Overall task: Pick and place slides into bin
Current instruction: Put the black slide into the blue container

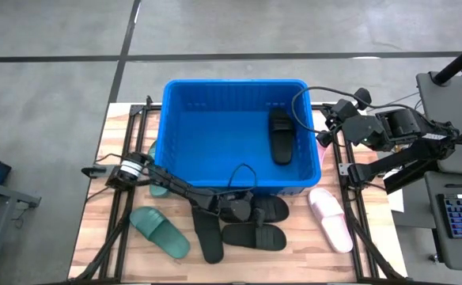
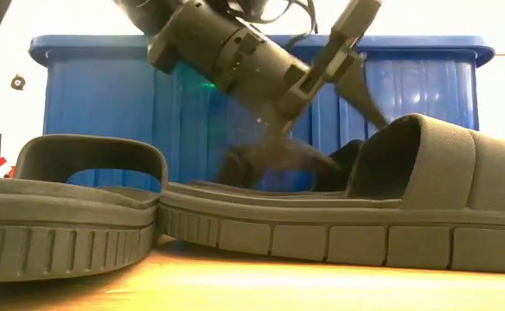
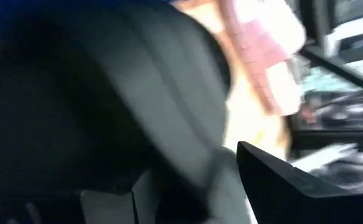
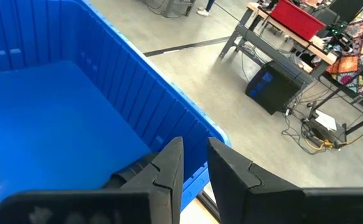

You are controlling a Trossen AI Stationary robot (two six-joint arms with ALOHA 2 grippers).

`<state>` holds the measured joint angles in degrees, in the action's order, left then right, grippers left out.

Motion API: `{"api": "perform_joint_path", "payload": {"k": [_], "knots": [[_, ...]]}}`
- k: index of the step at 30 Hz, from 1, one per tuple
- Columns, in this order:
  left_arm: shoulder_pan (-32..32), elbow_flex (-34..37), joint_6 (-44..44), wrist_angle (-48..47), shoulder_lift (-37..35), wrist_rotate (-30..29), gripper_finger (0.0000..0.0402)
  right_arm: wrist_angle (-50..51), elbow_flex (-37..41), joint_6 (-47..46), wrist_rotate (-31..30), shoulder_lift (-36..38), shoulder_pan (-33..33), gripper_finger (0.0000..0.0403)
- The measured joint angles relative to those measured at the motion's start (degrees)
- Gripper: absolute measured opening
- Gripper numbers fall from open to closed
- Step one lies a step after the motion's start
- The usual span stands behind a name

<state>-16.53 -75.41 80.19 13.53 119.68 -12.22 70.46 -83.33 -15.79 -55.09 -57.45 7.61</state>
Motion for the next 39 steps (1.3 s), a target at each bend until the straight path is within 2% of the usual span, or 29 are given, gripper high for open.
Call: {"api": "perform_joint_path", "payload": {"k": [6,9,12,16,18,25,31,39], "knots": [[0.3,0.0,0.2,0.0,-0.2,0.6,0.0182,0.0,0.0,1.2,0.0,0.0,0.0,0.0059],[0.3,0.0,0.0,0.0,-0.5,1.5,0.016,0.0,0.0,1.4,0.0,0.0,0.0,0.006],[0.3,0.1,-0.4,0.2,-0.5,3.6,0.0116,0.0,0.0,1.5,0.0,0.0,0.0,0.0062],[0.5,0.1,-4.9,2.5,-0.5,6.6,0.0035,0.0,0.0,1.5,0.0,0.0,0.0,0.0063],[0.7,-0.1,-6.9,2.9,-0.9,7.7,0.0011,0.0,0.0,1.5,0.0,0.0,0.0,0.0061],[1.4,-0.3,-9.5,3.5,-4.0,10.2,0.0004,0.0,0.0,1.5,0.0,0.0,0.0,0.0059],[1.4,-0.4,-13.4,3.7,-8.6,17.5,0.0002,-0.1,0.0,2.0,-0.3,0.1,0.0,0.0063],[1.7,-0.7,-19.9,3.4,-17.0,17.6,0.0001,-1.1,-0.7,2.8,-0.3,0.0,0.0,0.0057]]}}
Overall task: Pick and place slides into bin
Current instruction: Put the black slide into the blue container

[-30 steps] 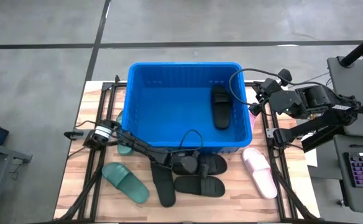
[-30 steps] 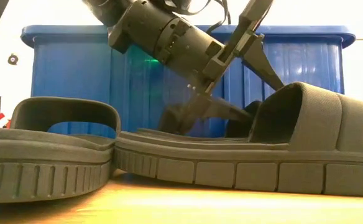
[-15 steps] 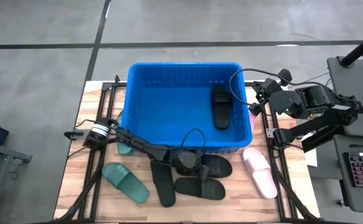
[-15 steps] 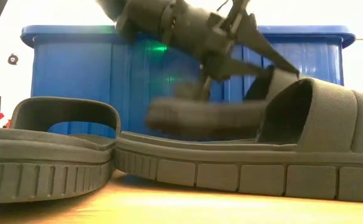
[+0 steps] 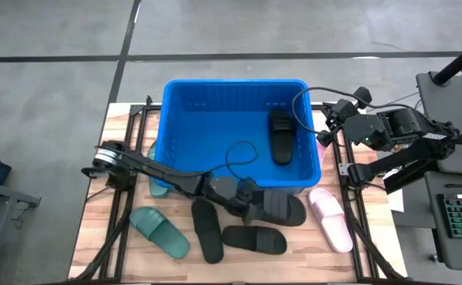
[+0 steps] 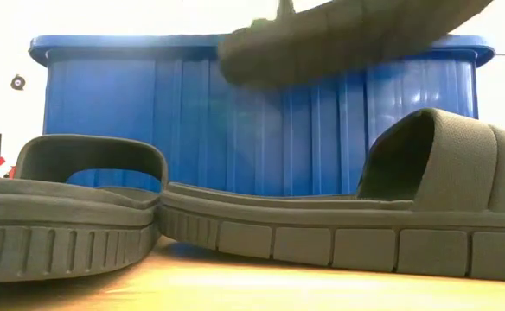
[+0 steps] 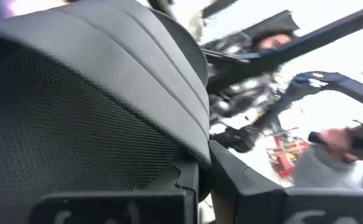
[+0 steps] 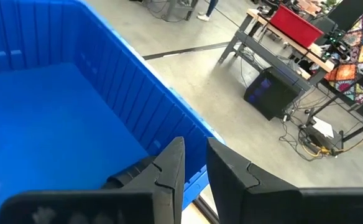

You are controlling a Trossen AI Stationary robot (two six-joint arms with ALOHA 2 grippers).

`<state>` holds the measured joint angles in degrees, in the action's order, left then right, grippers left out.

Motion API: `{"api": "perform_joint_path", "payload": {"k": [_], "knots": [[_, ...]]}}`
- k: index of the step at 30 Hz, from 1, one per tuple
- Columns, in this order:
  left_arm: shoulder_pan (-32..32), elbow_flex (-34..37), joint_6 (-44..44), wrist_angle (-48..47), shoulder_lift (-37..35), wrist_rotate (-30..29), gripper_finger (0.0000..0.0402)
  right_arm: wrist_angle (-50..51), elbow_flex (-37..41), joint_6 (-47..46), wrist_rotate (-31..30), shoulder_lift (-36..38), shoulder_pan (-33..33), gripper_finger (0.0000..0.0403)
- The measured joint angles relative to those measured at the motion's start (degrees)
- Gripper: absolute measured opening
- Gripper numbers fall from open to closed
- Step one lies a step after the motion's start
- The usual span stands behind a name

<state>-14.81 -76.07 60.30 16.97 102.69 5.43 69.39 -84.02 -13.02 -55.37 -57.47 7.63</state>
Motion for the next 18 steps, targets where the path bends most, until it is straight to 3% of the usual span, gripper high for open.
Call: {"api": "perform_joint_path", "payload": {"k": [3,8,18], "knots": [[0.0,0.2,-3.6,-0.5,-4.0,-2.2,0.0001,-1.0,-0.7,0.3,0.0,0.2,0.0,0.0058],[0.4,0.6,-11.3,-0.4,-9.4,-11.4,0.0,-6.1,-2.6,2.4,2.1,1.1,0.0,0.0058],[2.0,0.6,-31.5,-1.2,-16.3,-30.4,0.0,-21.7,-6.3,7.2,28.2,2.2,0.0,0.0069]]}}
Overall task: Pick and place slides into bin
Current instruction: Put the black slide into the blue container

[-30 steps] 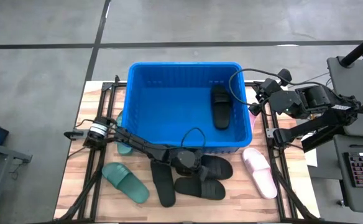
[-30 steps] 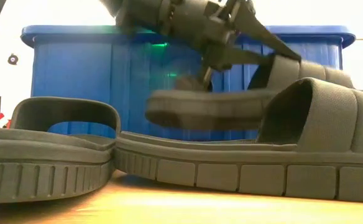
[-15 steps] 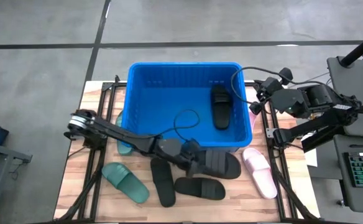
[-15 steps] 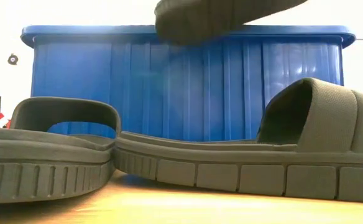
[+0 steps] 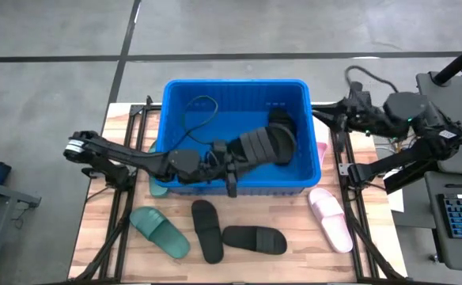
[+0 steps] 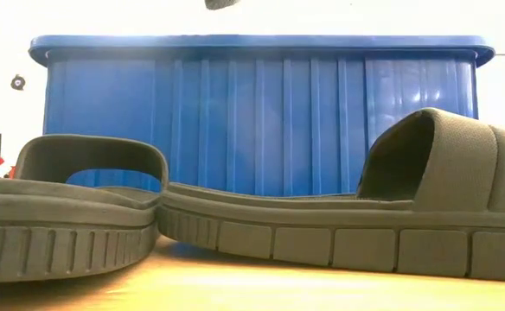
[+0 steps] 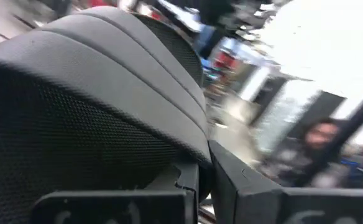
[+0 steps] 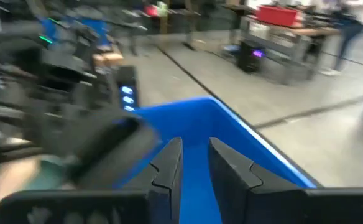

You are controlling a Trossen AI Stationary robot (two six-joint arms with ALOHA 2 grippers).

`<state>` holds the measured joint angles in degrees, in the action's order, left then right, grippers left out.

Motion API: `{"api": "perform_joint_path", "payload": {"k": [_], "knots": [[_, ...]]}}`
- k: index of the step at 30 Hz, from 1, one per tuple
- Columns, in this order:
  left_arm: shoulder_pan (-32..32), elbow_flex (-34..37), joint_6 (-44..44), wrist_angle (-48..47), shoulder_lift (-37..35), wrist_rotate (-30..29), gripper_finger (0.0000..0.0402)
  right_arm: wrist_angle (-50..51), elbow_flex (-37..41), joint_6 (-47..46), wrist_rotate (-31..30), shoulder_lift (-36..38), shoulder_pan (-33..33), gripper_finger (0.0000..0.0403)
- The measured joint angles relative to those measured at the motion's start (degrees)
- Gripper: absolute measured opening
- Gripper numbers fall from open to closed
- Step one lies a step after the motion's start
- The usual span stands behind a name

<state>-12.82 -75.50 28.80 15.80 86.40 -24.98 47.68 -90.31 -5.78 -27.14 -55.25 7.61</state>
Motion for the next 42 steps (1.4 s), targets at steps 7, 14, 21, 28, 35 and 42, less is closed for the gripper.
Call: {"api": "perform_joint_path", "payload": {"k": [7,14,21,28,35,42], "knots": [[1.0,0.1,-16.4,0.1,-0.5,-13.0,0.0,0.4,-3.9,-2.7,9.7,-1.8,0.0,0.0139],[3.1,0.1,-25.0,-0.2,-0.1,-14.9,0.0,1.8,-5.0,-2.3,17.2,-6.4,0.0,0.0211],[3.2,0.1,-39.4,-0.3,0.1,-14.9,0.0,1.6,-6.5,-1.7,18.3,-13.6,-2.0,0.0223],[3.3,-0.2,-48.6,0.1,0.0,-15.0,0.0,1.3,-13.1,-1.8,18.2,-19.1,-5.7,0.0221],[3.9,-0.7,-58.5,3.6,0.1,-17.5,0.0,5.1,-21.4,-1.6,18.2,-25.2,-9.6,0.0221],[4.2,-0.7,-63.1,6.2,0.1,-17.6,0.0,7.5,-28.4,0.8,18.4,-31.8,-10.7,0.0221]]}}
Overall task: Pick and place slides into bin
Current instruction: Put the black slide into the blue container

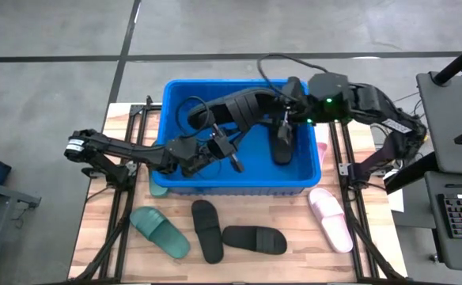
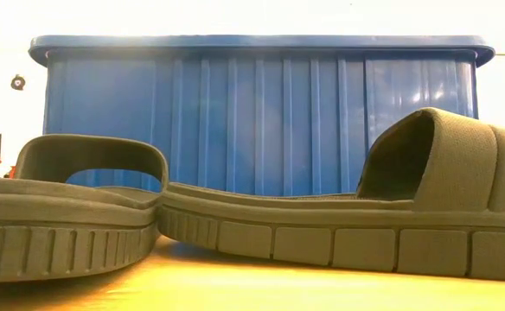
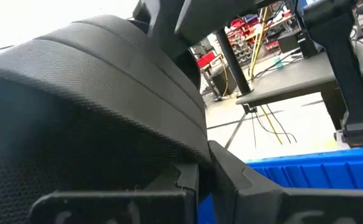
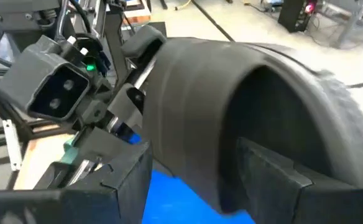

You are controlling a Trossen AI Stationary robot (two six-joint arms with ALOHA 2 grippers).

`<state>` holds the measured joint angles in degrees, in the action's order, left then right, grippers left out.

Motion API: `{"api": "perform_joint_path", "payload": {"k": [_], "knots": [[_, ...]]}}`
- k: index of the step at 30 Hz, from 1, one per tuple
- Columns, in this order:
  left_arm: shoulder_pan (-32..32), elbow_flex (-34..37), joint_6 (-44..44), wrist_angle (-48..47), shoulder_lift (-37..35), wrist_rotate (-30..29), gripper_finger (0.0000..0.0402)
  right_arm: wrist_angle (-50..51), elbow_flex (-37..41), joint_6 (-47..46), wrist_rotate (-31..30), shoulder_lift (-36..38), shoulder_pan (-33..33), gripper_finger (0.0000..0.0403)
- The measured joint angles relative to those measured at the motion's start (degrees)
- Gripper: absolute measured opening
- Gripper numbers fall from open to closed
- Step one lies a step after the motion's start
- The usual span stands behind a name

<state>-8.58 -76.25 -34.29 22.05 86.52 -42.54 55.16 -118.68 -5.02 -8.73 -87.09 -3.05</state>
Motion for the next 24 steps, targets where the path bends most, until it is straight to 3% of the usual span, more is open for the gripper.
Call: {"api": "perform_joint_path", "payload": {"k": [13,24], "knots": [[0.0,0.0,-2.1,0.2,-0.4,-0.3,0.0,1.7,-8.9,0.9,-0.8,-6.8,-0.4,0.0182],[0.0,0.2,-2.1,-0.1,-0.4,0.0,0.0,2.1,-8.4,-1.1,-0.4,-6.9,-0.4,0.0082]]}}
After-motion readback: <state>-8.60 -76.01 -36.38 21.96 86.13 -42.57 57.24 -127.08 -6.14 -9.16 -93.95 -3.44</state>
